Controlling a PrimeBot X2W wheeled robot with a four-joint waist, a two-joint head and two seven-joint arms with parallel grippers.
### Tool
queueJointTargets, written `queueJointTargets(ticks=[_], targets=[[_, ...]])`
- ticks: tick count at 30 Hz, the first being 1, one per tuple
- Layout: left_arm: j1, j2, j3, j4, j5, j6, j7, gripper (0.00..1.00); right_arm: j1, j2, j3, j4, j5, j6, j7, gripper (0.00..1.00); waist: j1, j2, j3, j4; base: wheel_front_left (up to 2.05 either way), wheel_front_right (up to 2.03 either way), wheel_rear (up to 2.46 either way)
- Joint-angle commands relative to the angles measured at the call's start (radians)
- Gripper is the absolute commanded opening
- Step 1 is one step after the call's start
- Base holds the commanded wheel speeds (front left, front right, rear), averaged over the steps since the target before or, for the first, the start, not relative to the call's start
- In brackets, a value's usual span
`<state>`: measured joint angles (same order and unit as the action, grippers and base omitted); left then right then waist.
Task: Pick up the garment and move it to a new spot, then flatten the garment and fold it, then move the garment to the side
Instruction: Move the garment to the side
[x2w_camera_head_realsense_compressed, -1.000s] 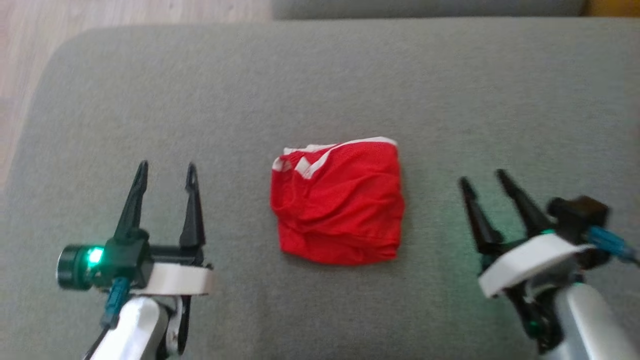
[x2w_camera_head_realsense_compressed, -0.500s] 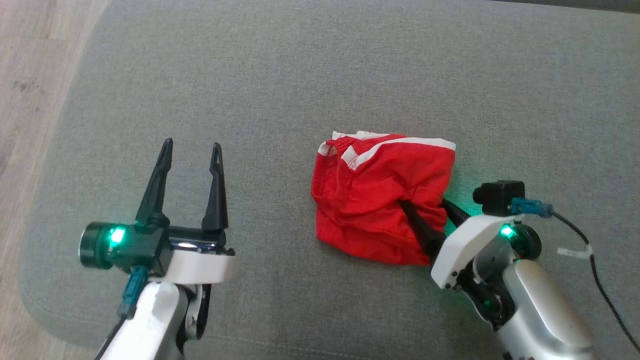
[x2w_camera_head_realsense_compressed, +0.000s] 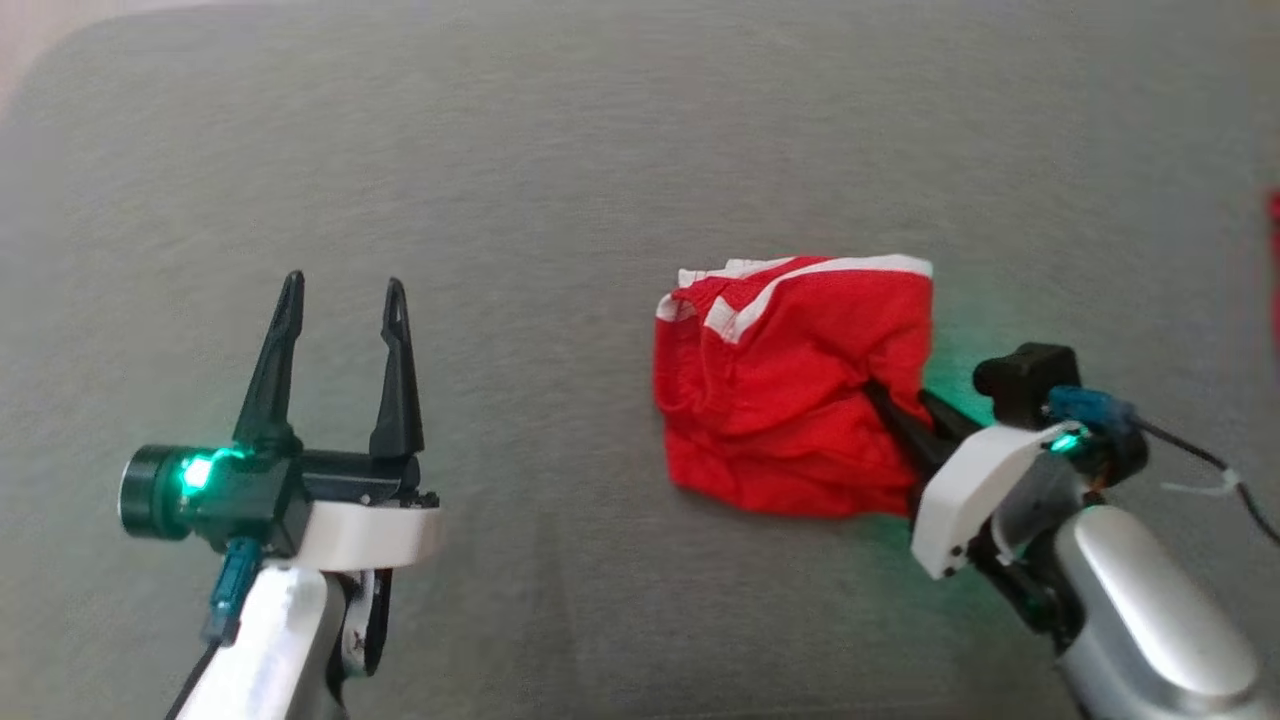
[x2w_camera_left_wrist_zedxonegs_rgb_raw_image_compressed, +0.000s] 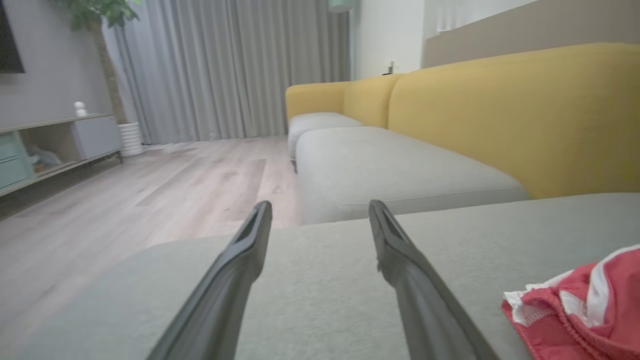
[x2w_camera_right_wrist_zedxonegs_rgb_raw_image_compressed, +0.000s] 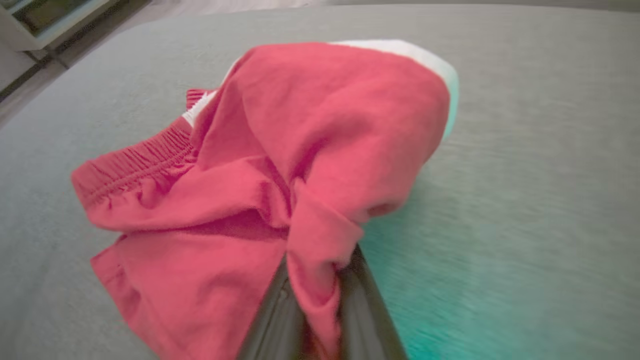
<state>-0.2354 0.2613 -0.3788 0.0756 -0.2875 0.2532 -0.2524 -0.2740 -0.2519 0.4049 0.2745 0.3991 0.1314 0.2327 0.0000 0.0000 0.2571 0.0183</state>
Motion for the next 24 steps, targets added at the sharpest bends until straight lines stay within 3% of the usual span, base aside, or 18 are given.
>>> queueJointTargets(ticks=[1,6,11,16,24], targets=[[-0.028,0.019,0.048,-0.041,0.014,-0.008,-0.009,1.0,0.003,-0.029,0.012,-0.047,-0.007,-0.001,-0.012,0.0,0.0,0.0,0.02,-0.137,0.0,0.0,0.0],[-0.064,0.03,0.046,-0.042,0.033,-0.024,-0.009,1.0,-0.019,-0.115,0.015,-0.075,-0.007,-0.001,-0.022,0.0,0.0,0.0,0.056,-0.28,0.0,0.0,0.0],[-0.121,0.035,0.025,-0.026,0.047,-0.045,-0.005,1.0,-0.073,-0.193,0.022,-0.06,-0.004,-0.001,-0.046,0.0,0.0,0.0,0.097,-0.346,0.0,0.0,0.0],[-0.163,0.033,0.005,-0.023,0.06,-0.056,0.005,1.0,-0.158,-0.283,0.006,-0.014,-0.017,-0.001,-0.069,0.0,0.0,0.0,0.141,-0.354,0.0,0.0,0.0],[-0.227,0.016,-0.018,-0.009,0.066,-0.073,0.004,1.0,-0.29,-0.48,-0.103,0.126,-0.063,-0.001,-0.06,0.0,0.0,0.0,0.222,-0.293,0.0,0.0,0.0]])
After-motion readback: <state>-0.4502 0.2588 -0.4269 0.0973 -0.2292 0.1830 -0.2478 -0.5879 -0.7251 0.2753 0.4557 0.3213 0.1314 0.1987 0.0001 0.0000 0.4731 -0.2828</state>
